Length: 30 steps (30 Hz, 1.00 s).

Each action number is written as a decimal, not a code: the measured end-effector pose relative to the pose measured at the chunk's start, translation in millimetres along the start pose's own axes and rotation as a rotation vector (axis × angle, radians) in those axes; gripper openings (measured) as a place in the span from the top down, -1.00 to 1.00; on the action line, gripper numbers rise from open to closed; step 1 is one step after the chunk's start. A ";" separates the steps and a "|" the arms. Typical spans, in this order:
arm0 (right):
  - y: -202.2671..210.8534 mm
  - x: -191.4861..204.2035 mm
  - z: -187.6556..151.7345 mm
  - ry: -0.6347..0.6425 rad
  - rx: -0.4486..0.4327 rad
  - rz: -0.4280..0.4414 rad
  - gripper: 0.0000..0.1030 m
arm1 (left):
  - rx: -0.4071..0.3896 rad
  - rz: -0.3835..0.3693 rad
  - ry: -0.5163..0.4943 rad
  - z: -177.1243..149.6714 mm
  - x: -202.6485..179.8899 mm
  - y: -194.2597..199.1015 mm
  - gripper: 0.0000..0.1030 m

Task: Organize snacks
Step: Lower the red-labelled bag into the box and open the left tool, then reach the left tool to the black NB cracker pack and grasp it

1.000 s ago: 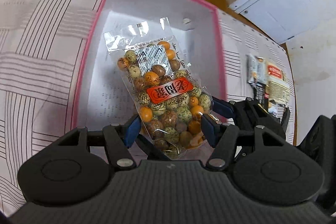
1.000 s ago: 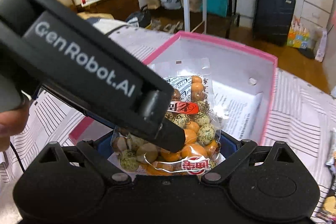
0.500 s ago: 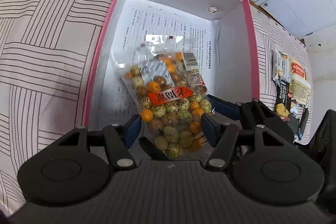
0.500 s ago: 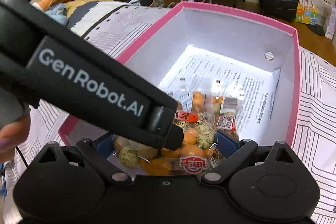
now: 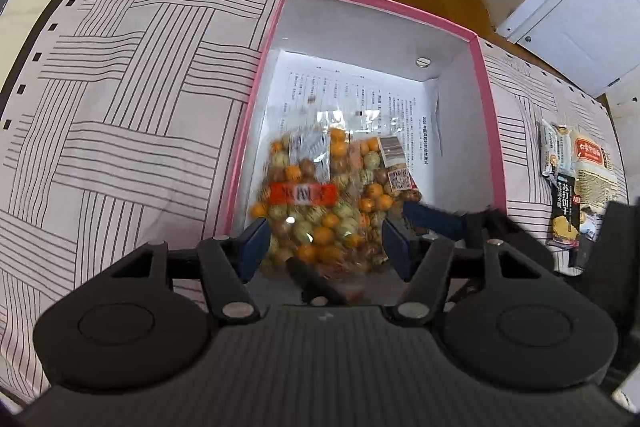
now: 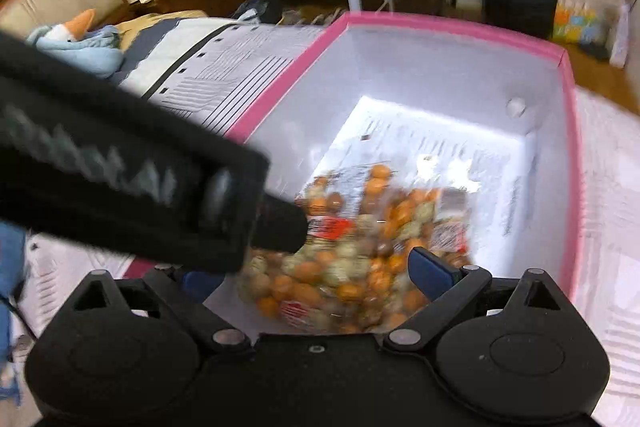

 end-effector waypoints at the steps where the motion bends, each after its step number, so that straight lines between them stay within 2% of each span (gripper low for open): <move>1: 6.5 2.3 -1.2 0.024 -0.009 -0.004 -0.93 | 0.001 -0.007 0.007 -1.8 1.2 2.7 -0.16; 7: 64.0 -3.1 -21.2 0.082 -0.059 0.013 -0.91 | -0.023 -0.033 -0.038 -13.1 -11.6 31.0 -0.17; 14: 152.4 -28.1 -51.0 0.084 -0.220 0.012 -0.91 | -0.079 -0.063 -0.174 -23.3 -54.8 66.7 -0.19; 18: 199.2 -53.2 -84.5 0.080 -0.308 -0.026 -0.91 | -0.107 -0.096 -0.267 -33.7 -92.8 75.9 -0.20; 23: 233.9 -99.8 -123.8 0.041 -0.390 -0.116 -0.91 | -0.132 -0.143 -0.360 -45.0 -140.9 68.6 -0.20; 30: 250.4 -174.4 -165.4 -0.087 -0.367 -0.241 -0.84 | -0.124 -0.219 -0.438 -57.3 -208.1 29.9 -0.20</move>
Point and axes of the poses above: each gripper's, at about its wrist camera, not at the fingertips, and y roughly against the way its jaws point, x to its left, z to its top, the point moved 3 cm from there along -y, roughly the way its jaws point, and after that the axes turned 9 degrees about -y, right-handed, at the moved point
